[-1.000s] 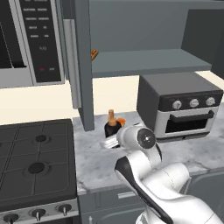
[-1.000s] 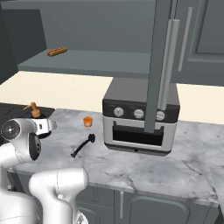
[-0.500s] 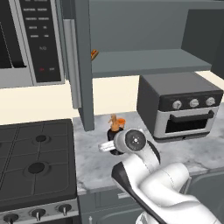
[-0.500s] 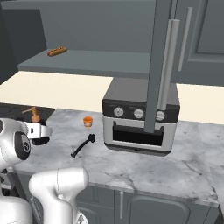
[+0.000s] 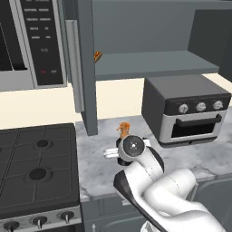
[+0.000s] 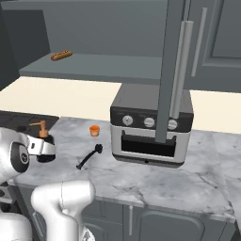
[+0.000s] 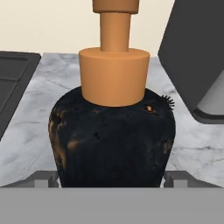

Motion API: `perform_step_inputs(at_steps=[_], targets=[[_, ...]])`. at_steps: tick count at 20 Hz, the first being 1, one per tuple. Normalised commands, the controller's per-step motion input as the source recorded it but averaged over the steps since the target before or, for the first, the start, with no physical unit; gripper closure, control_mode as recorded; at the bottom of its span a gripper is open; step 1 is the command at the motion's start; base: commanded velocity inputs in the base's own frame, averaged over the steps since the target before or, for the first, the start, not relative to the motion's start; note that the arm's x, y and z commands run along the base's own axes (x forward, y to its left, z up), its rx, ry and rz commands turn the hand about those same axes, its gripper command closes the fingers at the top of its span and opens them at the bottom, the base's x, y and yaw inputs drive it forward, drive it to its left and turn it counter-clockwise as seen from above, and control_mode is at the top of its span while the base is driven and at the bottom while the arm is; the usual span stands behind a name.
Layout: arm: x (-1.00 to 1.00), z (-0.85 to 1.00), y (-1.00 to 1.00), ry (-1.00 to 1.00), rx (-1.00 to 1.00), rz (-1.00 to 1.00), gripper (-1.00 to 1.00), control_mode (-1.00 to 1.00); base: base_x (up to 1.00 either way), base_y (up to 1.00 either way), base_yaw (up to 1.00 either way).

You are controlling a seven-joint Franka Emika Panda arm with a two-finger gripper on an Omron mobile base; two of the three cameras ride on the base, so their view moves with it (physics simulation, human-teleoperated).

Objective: Pick the soap dispenser and dish brush from the cabinet and place them on the counter.

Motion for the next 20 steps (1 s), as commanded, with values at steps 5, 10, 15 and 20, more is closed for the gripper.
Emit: perform_step_inputs(at_steps=[5,10,15,20], targets=[[0.13,-0.37,-0.01,-0.11,0.01,-0.06,1.0,-1.0,0.0,0.0,0.0],[0.12,-0.41,-0.01,-0.16,-0.01,-0.07,1.0,-1.0,0.0,0.0,0.0],[0.1,-0.21,-0.17,-0.08,-0.02,-0.1,1.0,-1.0,0.0,0.0,0.0],[0.09,-0.13,-0.31,-0.03,0.01,-0.12,1.0,-1.0,0.0,0.0,0.0]])
